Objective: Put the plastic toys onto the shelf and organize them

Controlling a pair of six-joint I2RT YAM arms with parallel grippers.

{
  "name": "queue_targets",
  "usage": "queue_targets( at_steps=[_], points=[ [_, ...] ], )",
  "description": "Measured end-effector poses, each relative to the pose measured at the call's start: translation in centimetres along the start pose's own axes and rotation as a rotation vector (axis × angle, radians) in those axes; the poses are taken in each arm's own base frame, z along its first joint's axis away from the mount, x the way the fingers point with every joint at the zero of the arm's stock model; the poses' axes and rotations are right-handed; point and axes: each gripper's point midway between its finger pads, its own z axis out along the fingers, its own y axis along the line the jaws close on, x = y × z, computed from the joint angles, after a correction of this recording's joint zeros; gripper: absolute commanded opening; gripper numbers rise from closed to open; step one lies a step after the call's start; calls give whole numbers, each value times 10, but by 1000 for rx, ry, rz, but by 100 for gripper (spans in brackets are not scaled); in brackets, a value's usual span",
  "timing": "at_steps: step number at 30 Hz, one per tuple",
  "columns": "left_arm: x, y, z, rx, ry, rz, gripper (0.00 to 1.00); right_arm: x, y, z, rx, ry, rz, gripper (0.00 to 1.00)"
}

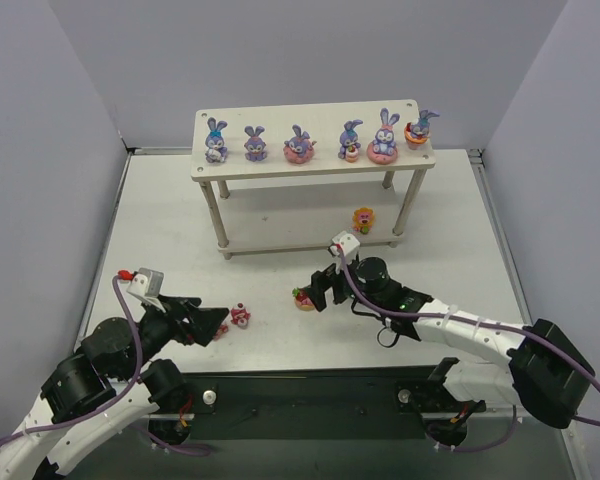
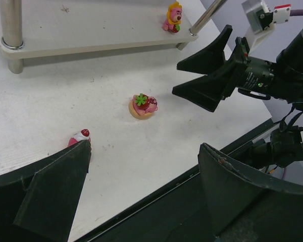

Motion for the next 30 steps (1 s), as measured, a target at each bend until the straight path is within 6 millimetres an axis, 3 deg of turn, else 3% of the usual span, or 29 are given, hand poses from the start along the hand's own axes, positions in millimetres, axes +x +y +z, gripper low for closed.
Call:
queue_targets(
  at_steps=[16, 21, 30],
  points=[
    [1, 0, 0, 5, -2, 5, 97, 79, 29, 33, -45, 197, -92, 69],
    [1, 0, 0, 4, -2, 5, 97, 77, 28, 46, -5, 183, -123, 68],
    [1, 0, 0, 4, -1, 6, 97, 70, 17, 51, 115, 128, -165, 66]
  ],
)
